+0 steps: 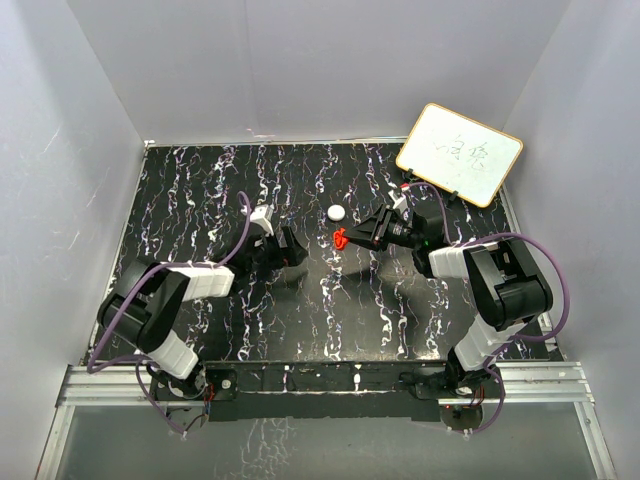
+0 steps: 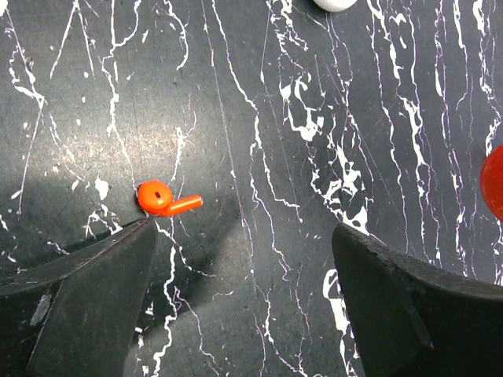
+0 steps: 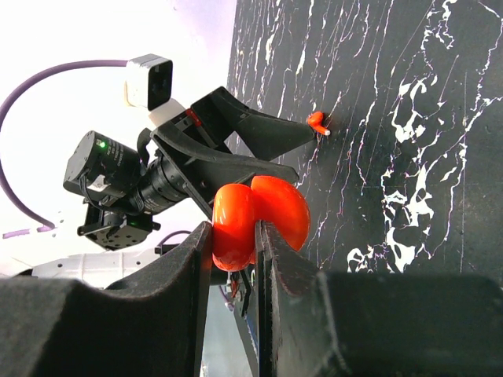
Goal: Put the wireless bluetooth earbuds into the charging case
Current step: Adjust the earbud at the center of the board, then pick up the earbud from the center of the board.
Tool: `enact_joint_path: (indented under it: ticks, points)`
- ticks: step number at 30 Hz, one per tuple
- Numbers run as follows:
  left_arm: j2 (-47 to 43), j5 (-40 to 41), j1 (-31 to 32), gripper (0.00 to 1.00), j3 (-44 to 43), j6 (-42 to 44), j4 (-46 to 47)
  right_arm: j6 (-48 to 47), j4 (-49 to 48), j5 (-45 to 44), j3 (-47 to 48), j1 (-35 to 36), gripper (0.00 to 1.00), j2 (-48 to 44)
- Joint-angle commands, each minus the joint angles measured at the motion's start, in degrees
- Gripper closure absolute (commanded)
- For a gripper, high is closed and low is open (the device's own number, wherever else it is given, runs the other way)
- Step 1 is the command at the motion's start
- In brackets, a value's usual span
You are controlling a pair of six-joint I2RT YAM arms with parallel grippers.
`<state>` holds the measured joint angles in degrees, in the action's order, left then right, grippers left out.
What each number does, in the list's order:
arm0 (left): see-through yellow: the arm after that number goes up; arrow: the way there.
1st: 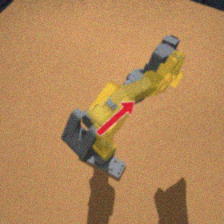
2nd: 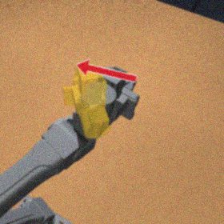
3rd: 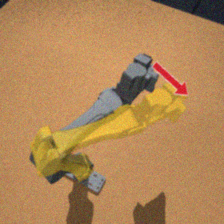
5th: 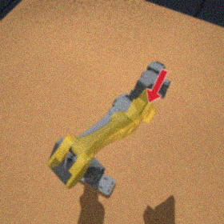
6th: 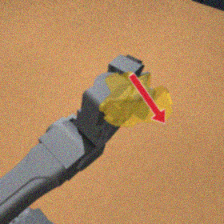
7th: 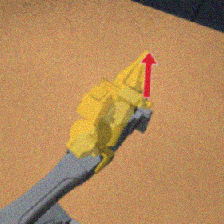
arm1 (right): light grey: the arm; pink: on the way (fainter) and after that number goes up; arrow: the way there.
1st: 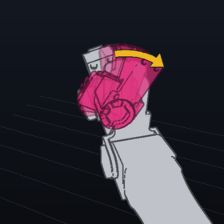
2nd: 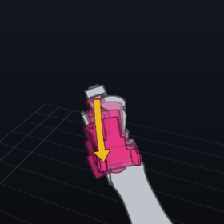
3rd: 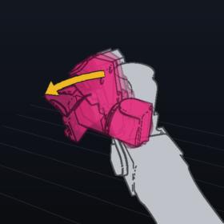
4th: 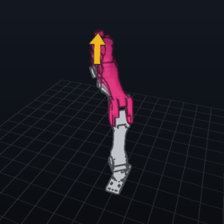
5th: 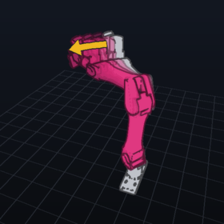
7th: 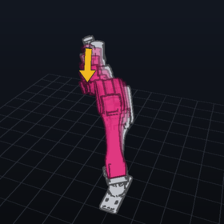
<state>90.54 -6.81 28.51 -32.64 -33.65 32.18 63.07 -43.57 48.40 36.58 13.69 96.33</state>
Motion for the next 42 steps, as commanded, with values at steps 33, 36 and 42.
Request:
enact_joint_path:
  ticks: [33, 36, 42]
  points:
    - [4.8, 7.0, -1.5, 0.38, -5.0, 13.2, -7.0, -0.9, -2.9, 1.2, -0.1, -0.8, 1.00, -1.5]
    - [5.2, 6.6, -1.6, 0.48, -5.2, 14.0, -6.7, -1.0, -2.7, 1.2, 0.1, -0.8, 1.00, -1.5]
    - [6.4, 6.7, -1.5, 0.51, -6.0, 14.8, -6.8, -1.2, -2.4, 1.2, 0.3, -0.8, 1.00, -1.5]
